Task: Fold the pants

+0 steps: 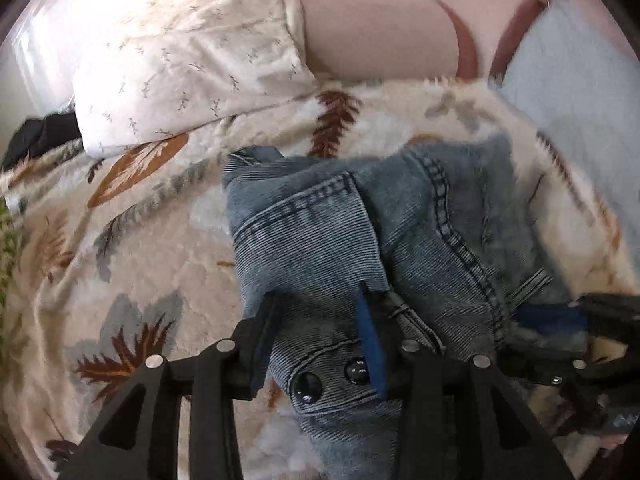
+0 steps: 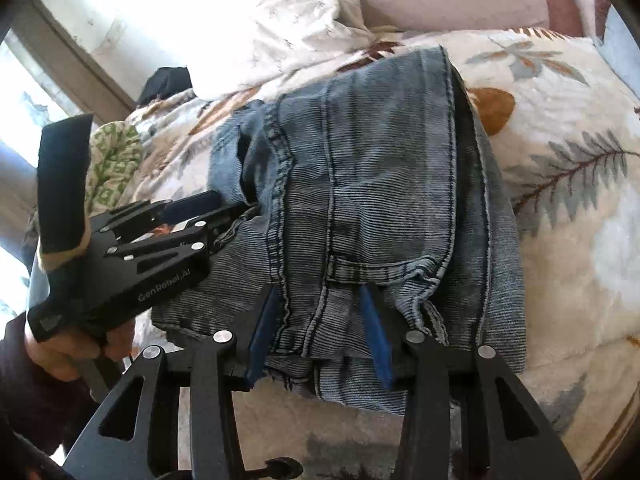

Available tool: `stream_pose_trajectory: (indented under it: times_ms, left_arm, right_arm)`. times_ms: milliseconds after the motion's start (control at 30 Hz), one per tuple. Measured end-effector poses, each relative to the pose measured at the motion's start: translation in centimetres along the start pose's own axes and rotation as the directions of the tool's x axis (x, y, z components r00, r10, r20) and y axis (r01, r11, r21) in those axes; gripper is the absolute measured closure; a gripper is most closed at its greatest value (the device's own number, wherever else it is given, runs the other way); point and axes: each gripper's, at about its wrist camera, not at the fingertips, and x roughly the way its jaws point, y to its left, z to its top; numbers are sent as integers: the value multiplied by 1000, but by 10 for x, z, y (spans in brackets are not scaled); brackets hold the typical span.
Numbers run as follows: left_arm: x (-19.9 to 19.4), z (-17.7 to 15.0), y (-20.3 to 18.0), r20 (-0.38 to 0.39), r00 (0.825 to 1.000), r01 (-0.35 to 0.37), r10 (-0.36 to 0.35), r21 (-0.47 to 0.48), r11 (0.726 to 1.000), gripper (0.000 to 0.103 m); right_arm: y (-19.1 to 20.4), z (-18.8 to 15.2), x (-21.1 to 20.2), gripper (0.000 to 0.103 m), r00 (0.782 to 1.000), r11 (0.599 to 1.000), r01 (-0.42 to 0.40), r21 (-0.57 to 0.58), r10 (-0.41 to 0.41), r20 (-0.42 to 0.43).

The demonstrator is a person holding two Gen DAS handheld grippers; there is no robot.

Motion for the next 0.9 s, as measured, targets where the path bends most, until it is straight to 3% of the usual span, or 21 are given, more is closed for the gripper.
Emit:
stream_pose_trajectory:
  times_ms: [100, 267, 467, 733, 900]
  left_arm:
    - [-17, -4, 11, 32, 999, -18, 19, -46, 999, 56]
    - [-44, -22, 29, 84, 994, -53, 63, -112, 992, 46]
    - [-61, -41, 19, 100, 995, -6, 18, -114, 993, 41]
    - [-49, -39, -6, 73, 997, -14, 18, -58, 998, 32]
    - [-38, -42, -15, 52, 994, -93, 93, -17, 996, 22]
  right_arm:
    - [0, 3, -11, 56, 999, 999, -44, 4, 43, 23]
    - [3, 10, -44, 52, 983, 998, -67, -20, 70, 168]
    - [8, 21, -57, 50, 952, 1000, -17, -7, 18, 305]
    - [4, 35, -48, 49, 944, 999, 40, -2, -37, 329]
    - [-6, 47, -45, 47, 935, 999, 6, 32, -17, 353]
